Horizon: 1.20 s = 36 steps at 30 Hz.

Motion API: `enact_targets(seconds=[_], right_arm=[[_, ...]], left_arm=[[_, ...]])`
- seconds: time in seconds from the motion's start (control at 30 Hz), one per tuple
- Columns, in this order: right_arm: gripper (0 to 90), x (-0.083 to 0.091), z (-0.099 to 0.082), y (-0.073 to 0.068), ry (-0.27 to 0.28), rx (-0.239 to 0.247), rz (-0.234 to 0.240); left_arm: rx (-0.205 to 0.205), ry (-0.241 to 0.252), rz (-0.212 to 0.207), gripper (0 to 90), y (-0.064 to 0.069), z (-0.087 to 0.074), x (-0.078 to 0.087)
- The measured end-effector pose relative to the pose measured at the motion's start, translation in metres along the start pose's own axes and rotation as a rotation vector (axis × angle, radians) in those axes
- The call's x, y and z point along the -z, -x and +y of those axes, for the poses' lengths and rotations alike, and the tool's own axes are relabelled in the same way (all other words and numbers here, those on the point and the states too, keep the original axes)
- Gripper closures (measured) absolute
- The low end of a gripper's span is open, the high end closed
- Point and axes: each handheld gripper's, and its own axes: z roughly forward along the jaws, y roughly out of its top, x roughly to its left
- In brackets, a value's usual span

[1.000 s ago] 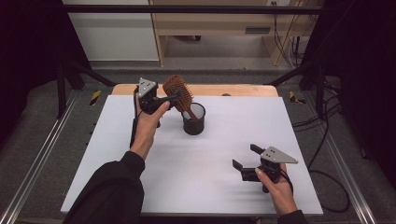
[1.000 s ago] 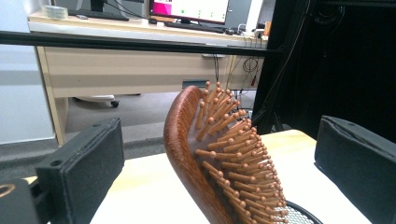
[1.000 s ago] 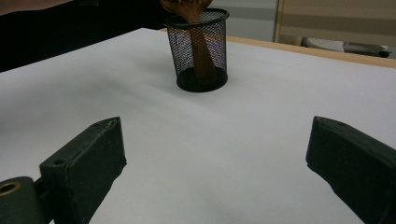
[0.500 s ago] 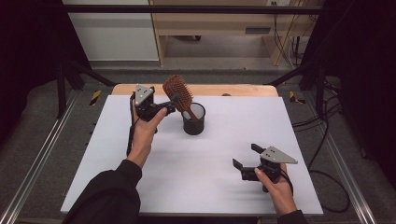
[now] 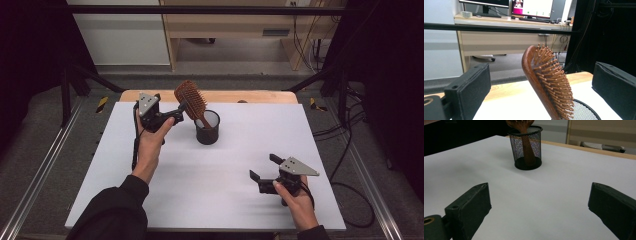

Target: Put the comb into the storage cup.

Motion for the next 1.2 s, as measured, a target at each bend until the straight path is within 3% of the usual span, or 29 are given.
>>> enact_targets(seconds=[0.17, 0.37, 0.57, 0.83, 1.2], right_arm=[[4.5, -0.001, 0.001, 0.000, -0.005, 0.001, -0.005], [4.3, -0.002, 0.003, -0.006, -0.013, 0.020, -0.014], [4.1, -0.001, 0.002, -0.005, -0.009, 0.013, -0.025], [4.2, -0.002, 0.001, -0.005, -0.016, 0.028, -0.022], [4.5, -0.002, 0.002, -0.005, -0.011, 0.026, -0.023]], left_arm=[[0.006, -0.002, 0.002, 2.4, -0.003, 0.000, 0.008], [0.048, -0.002, 0.002, 2.5, -0.006, -0.003, 0.028], [0.018, -0.009, 0.010, 2.7, -0.011, -0.006, 0.042], [0.025, 0.011, -0.014, 2.1, -0.018, 0.003, 0.055], [-0.024, -0.012, -0.011, 1.9, -0.021, 0.006, 0.085]])
